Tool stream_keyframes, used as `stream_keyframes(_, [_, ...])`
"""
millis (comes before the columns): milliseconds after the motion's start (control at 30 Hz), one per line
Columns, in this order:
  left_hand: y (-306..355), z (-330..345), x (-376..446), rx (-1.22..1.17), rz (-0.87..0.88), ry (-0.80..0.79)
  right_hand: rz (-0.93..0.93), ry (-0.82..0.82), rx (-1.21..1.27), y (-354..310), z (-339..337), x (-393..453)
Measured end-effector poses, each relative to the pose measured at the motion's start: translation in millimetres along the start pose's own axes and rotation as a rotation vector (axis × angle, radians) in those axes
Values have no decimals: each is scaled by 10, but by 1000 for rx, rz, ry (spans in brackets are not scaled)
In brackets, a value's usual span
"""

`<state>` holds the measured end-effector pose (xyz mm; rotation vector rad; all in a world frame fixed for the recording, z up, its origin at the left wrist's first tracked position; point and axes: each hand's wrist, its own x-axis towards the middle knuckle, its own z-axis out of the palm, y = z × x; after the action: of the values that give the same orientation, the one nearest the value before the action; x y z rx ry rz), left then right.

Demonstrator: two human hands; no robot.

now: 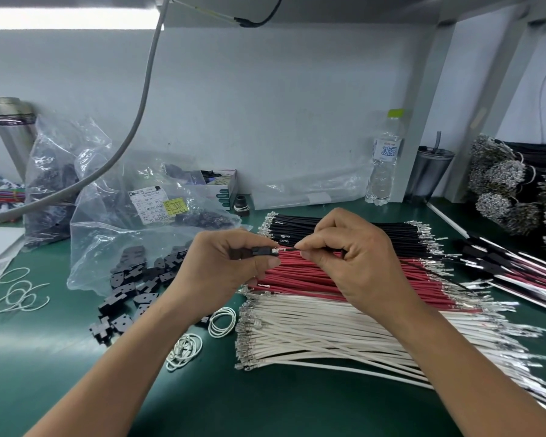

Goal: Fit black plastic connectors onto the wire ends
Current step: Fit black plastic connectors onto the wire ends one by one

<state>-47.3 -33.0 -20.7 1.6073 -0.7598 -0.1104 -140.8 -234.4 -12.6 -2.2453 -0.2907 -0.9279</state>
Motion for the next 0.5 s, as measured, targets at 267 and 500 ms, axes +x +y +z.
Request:
stream_keyframes(267, [5,11,-27,93,56,-47,-13,-35,15,11,16,10])
stream_keyframes(500, [-63,57,-33,400,141,-70,-11,-109,-58,-6,126,-52])
